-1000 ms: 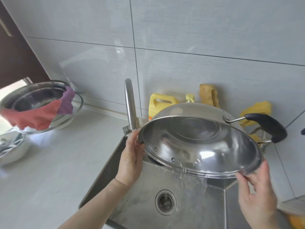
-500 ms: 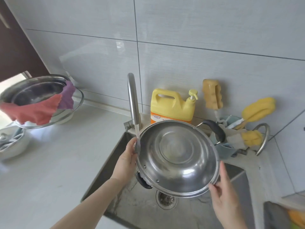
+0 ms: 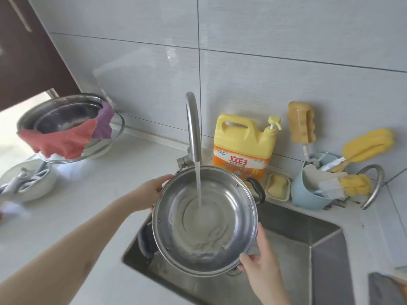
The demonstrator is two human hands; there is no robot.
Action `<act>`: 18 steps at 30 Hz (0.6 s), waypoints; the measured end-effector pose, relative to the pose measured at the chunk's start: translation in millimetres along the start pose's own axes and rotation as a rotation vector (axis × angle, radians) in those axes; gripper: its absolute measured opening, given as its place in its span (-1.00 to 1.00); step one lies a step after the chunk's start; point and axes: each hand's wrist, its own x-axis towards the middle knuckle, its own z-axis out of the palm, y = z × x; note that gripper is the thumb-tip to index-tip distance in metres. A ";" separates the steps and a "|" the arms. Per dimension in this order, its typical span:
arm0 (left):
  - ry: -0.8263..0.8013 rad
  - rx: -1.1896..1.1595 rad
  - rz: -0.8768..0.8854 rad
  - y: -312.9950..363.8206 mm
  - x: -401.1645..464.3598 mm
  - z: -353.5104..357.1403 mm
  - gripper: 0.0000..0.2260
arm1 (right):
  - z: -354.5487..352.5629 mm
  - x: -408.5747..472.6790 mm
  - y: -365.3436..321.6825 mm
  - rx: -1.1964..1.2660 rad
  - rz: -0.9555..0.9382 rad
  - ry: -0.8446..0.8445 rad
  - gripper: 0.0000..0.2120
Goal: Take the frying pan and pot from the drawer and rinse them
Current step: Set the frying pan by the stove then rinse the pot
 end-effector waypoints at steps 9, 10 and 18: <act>-0.126 0.247 -0.003 43.4 4.0 -40.7 -0.51 | 24.0 2.5 18.2 0.402 0.345 -0.197 -0.32; -0.134 0.233 0.018 47.7 2.2 -40.9 -0.50 | 26.6 0.6 21.8 0.437 0.349 -0.203 -0.31; 0.126 0.020 0.264 19.2 -16.2 -3.2 -0.45 | 9.9 -0.3 25.8 0.205 0.025 0.054 -0.16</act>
